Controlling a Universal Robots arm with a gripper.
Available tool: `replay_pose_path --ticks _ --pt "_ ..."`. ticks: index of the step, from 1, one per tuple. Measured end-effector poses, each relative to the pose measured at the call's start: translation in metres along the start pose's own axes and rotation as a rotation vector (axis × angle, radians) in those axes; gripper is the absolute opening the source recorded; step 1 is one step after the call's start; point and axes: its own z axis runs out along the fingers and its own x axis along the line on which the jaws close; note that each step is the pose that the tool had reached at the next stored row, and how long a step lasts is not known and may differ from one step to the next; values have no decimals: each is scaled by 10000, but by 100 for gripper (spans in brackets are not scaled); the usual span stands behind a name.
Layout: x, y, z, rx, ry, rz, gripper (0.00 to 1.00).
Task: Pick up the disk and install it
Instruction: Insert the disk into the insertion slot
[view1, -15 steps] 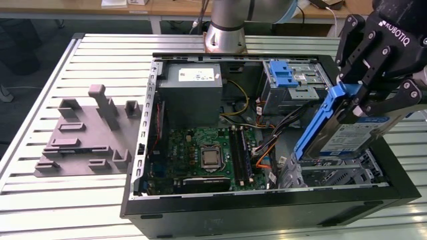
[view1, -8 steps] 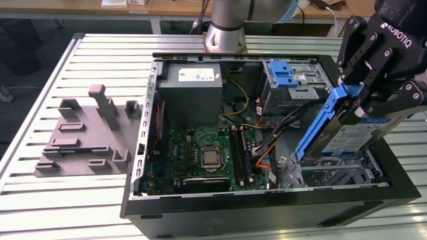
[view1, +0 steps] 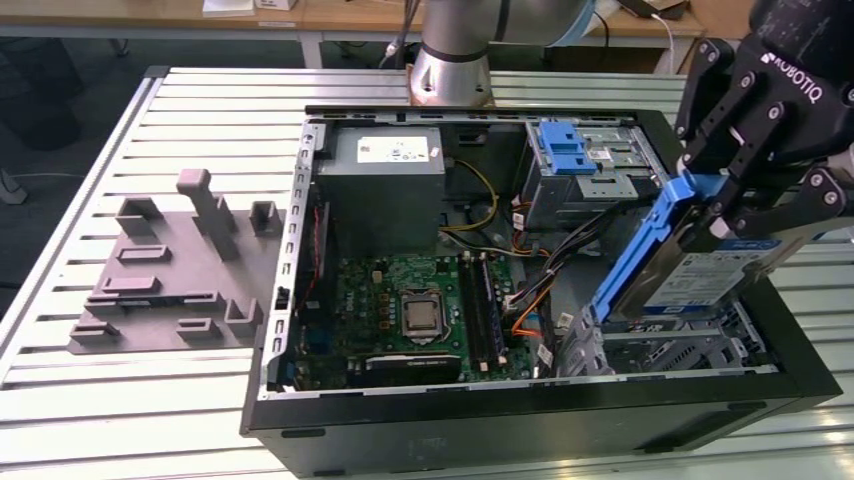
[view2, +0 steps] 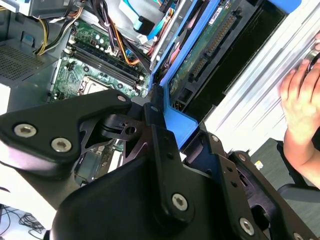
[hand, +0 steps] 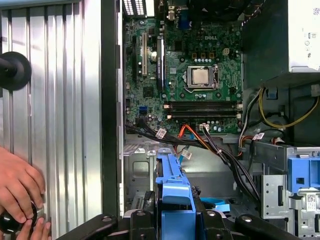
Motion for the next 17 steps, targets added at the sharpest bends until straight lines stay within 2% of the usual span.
replay_pose_path --ticks 17 --pt "0 -23 77 0 0 -24 37"
